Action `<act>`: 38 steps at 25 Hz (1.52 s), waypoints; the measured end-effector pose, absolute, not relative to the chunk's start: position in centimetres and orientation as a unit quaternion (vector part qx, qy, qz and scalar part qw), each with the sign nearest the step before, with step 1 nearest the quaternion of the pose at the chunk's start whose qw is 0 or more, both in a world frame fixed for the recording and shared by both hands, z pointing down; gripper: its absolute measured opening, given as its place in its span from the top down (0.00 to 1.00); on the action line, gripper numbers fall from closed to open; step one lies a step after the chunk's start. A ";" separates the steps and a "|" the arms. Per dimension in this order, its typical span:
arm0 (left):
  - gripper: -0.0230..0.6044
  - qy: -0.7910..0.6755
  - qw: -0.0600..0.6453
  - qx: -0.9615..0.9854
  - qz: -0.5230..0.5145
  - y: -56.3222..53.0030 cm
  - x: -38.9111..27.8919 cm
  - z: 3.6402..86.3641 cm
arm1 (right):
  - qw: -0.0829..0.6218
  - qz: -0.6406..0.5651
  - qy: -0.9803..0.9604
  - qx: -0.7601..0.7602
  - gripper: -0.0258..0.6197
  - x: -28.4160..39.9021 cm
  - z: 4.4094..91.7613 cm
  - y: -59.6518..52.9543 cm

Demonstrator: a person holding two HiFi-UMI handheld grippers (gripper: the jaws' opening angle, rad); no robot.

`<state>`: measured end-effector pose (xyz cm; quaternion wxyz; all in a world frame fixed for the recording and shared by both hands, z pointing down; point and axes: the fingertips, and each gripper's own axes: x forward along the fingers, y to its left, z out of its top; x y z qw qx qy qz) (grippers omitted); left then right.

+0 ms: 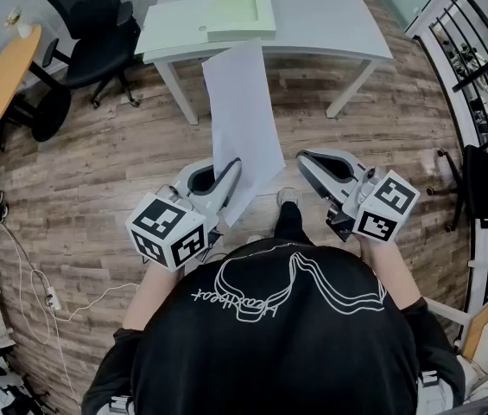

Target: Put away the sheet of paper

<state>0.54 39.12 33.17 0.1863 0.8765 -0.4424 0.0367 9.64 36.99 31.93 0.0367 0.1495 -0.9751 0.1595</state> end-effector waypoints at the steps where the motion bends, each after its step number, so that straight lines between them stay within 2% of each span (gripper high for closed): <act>1: 0.95 -0.442 0.185 0.877 0.037 39.3 0.6 33.1 | 0.036 0.158 -0.975 0.149 0.95 9.7 31.9 37.2; 15: 0.95 -0.443 0.175 0.878 0.035 41.1 0.6 31.9 | 0.017 0.163 -0.975 0.148 0.95 10.0 30.6 38.7; 24: 0.95 -0.454 0.180 0.872 0.021 39.8 0.1 31.3 | 0.027 0.165 -0.974 0.152 0.95 10.2 31.1 37.0; 30: 0.95 -0.468 0.183 0.864 0.028 35.0 -0.1 31.3 | 0.010 0.181 -0.972 0.151 0.95 11.0 31.5 32.4; 38: 0.95 -0.466 0.208 0.859 0.048 23.7 1.6 33.0 | 0.007 0.223 -0.961 0.161 0.95 12.8 33.5 20.2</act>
